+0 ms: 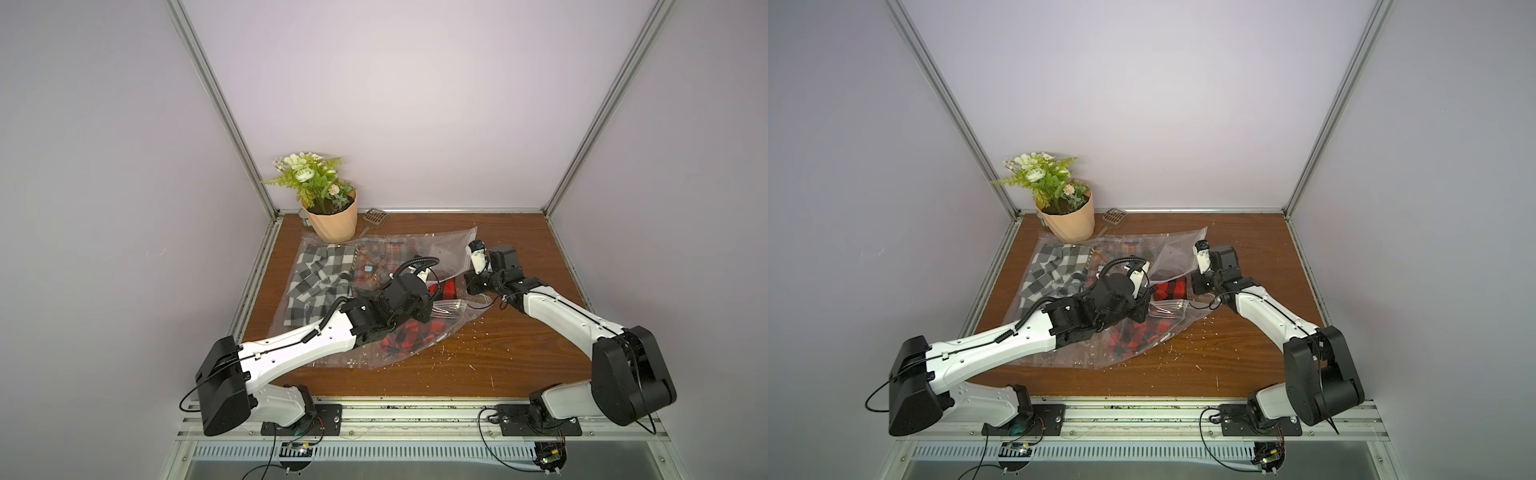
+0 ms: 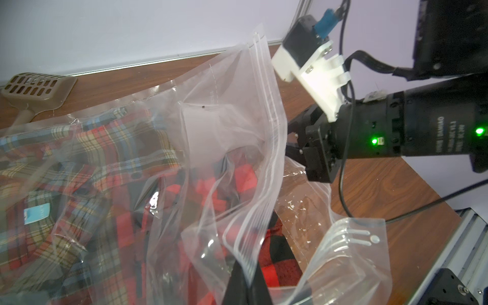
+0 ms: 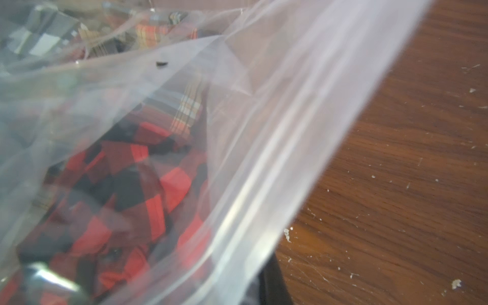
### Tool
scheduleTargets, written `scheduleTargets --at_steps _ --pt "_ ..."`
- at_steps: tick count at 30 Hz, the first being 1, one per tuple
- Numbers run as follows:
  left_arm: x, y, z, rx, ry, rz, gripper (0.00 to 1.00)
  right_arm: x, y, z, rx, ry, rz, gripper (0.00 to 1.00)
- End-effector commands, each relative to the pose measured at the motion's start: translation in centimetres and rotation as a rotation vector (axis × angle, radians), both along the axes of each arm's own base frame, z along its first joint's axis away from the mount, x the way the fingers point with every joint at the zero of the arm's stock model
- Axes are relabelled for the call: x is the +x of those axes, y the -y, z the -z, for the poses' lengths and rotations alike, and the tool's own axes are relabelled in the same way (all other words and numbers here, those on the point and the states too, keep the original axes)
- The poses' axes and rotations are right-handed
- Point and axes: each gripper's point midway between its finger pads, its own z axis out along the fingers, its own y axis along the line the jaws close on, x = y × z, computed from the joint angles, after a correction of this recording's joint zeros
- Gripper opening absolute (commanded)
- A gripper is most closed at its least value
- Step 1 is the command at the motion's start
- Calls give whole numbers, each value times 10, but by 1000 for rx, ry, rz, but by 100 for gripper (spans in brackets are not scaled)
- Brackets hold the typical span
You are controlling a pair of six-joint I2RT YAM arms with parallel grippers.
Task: Take the shirt out of the vacuum bag
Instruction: Open the vacuum bag at the center of the board.
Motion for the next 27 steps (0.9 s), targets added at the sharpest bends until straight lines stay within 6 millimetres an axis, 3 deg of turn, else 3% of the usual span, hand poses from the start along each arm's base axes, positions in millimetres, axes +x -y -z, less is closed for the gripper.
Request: scheduleTargets --at_steps 1,8,19,27 --pt "8 -23 -19 -6 58 -75 0 8 24 -20 108 51 99 0" --pt "11 -44 -31 -11 93 -131 0 1 57 -4 230 1 164 0" --pt "15 -70 -54 -13 157 -209 0 -2 89 22 310 -66 249 0" --pt "21 -86 -64 -8 187 -251 0 0 93 35 383 -112 263 0"
